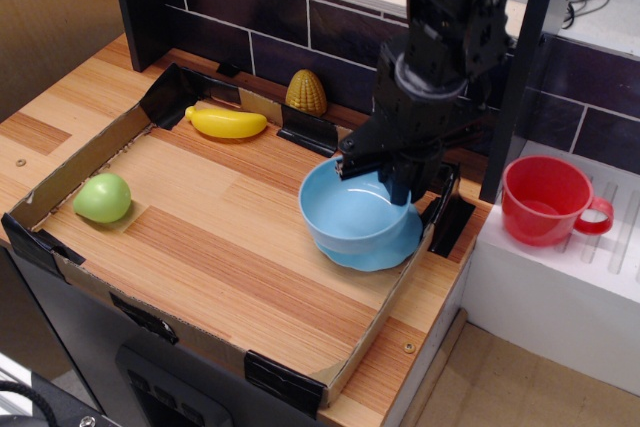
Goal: Take bowl off plate
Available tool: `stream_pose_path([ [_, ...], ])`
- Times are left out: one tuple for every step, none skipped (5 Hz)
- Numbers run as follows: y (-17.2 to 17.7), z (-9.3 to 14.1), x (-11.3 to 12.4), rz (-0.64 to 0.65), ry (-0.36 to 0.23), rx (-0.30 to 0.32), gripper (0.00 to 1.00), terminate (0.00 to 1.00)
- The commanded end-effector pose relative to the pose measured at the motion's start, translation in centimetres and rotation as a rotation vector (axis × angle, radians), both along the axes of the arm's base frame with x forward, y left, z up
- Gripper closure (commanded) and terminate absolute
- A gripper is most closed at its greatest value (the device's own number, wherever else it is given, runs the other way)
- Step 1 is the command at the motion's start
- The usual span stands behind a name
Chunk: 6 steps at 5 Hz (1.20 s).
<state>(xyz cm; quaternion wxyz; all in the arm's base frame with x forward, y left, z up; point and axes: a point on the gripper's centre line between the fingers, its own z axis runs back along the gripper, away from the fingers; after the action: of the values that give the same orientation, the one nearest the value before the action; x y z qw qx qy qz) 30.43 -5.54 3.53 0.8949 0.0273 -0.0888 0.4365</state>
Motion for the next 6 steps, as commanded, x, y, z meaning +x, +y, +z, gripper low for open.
stream_pose_path([
  [0.3,2.2,-3.3,-0.059,-0.021,-0.033,1.00,0.00],
  [0.9,1.8,-4.9,-0.075,-0.013,-0.027,1.00,0.00],
  [1.7,0.7,-5.7,-0.070,0.011,-0.007,1.00,0.00],
  [2.2,-0.2,-6.1,-0.067,0.016,0.010,1.00,0.00],
  [2.3,-0.5,-6.4,-0.062,0.033,0.015,0.00,0.00],
  [2.2,-0.2,-6.5,-0.069,0.031,0.004,0.00,0.00],
])
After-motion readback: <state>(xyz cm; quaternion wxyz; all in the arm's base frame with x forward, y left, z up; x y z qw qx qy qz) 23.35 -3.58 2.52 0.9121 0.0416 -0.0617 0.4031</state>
